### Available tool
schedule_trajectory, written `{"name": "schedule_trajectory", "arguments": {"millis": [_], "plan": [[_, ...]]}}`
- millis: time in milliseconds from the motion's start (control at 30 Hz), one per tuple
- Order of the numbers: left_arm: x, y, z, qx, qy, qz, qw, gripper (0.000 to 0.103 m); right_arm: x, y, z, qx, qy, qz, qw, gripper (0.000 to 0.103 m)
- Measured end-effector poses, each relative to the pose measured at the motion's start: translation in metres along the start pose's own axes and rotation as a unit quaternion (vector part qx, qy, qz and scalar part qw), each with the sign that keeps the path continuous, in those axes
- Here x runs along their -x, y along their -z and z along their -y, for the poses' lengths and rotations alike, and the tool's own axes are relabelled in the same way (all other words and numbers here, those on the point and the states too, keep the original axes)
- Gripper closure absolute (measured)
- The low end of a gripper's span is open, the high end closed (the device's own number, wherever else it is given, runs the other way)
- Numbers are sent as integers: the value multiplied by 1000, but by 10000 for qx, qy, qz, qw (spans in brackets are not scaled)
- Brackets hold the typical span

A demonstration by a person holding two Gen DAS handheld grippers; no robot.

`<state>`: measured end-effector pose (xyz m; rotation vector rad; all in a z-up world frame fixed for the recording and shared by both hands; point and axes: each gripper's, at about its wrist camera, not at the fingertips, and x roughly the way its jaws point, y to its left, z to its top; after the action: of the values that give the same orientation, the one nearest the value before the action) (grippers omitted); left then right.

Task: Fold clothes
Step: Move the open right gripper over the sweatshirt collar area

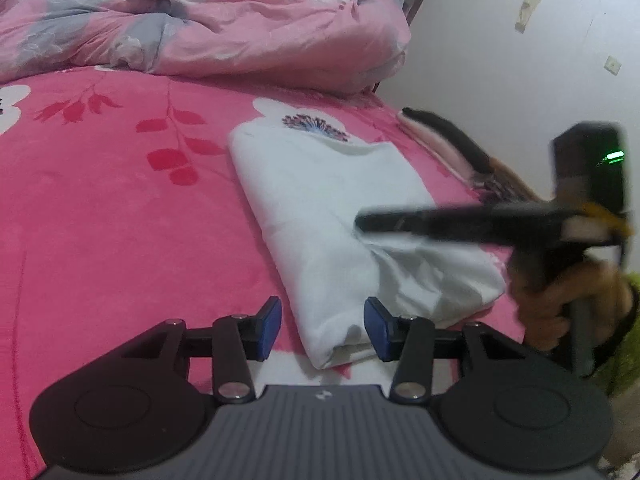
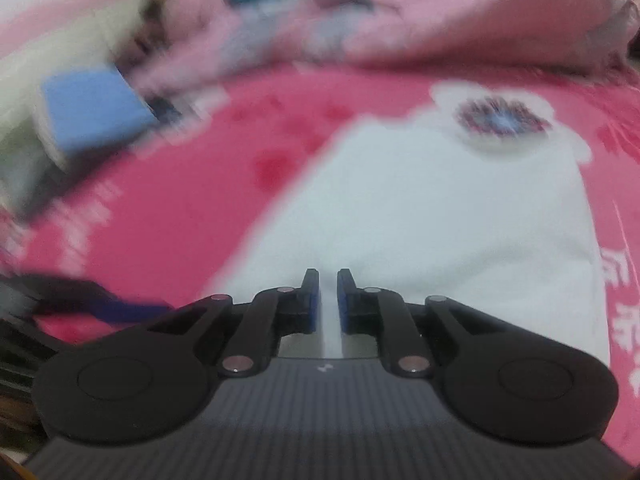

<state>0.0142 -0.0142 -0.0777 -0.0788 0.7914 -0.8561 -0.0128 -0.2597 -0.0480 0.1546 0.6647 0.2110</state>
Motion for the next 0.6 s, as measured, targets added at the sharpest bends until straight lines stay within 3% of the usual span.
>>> {"name": "schedule_trajectory", "arguments": {"millis": [67,133,233,400,500,600], "plan": [[3,-1,-2,-23,-59,35,10000,56,-7,3,-12,340,79,22,9994,93],[6,-1,-3,-11,-108,67,9999,57,-42,21,-13,392,93,-378,9985,95],[10,-2,-5,-22,-197,120,9997,57,-44,25,-13,415,137,-216,9988,96],[16,-8,-4,-168,-480,261,9984,57,-13,10,-22,199,-270,427,9985,94],[20,-12,-2,-220,-622,355,9972,57,-51,35,-20,189,-258,82,9995,95],[20,-17,-1,-235,-656,392,9968,57,-42,35,-15,66,-357,224,9991,95]]}}
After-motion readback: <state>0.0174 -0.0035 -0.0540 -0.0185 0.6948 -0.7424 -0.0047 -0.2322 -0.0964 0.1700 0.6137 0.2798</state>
